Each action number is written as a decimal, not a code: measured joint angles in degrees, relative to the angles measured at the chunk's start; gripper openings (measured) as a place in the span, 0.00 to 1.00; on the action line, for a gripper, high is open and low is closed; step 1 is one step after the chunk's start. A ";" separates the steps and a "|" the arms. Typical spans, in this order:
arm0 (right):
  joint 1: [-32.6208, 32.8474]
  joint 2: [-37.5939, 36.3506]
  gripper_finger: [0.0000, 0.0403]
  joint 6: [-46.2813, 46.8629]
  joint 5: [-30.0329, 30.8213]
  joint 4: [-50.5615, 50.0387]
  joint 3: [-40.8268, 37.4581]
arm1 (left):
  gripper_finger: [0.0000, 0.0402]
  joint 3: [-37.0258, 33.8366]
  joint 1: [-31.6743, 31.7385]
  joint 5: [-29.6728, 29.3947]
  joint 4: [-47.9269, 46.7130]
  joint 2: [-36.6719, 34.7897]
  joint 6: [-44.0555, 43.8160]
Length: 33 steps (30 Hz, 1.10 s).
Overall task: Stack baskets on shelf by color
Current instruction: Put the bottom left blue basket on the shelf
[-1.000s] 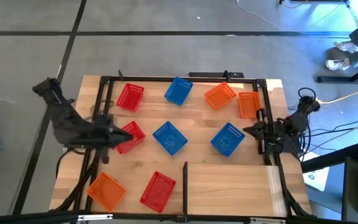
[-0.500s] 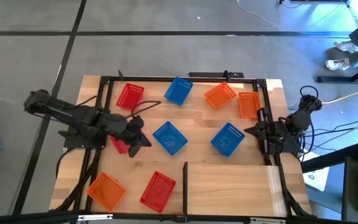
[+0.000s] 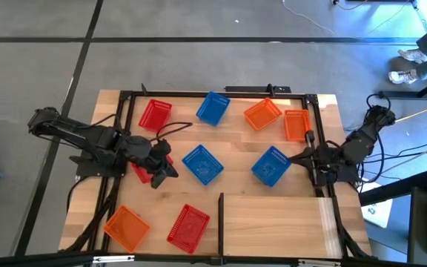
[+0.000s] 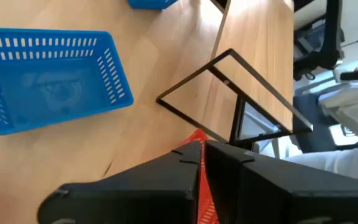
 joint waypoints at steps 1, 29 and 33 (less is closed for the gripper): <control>-0.01 1.09 0.00 0.75 -0.03 -0.74 0.89 | 0.04 0.00 0.00 -0.52 0.03 0.00 -0.17; -0.02 6.50 0.00 7.76 0.01 -1.19 4.21 | 0.24 -0.02 1.52 -5.92 -20.62 0.00 -8.76; -0.02 6.50 0.00 9.70 0.02 -1.18 4.21 | 0.24 -0.36 1.28 -7.42 -22.38 -0.02 -10.41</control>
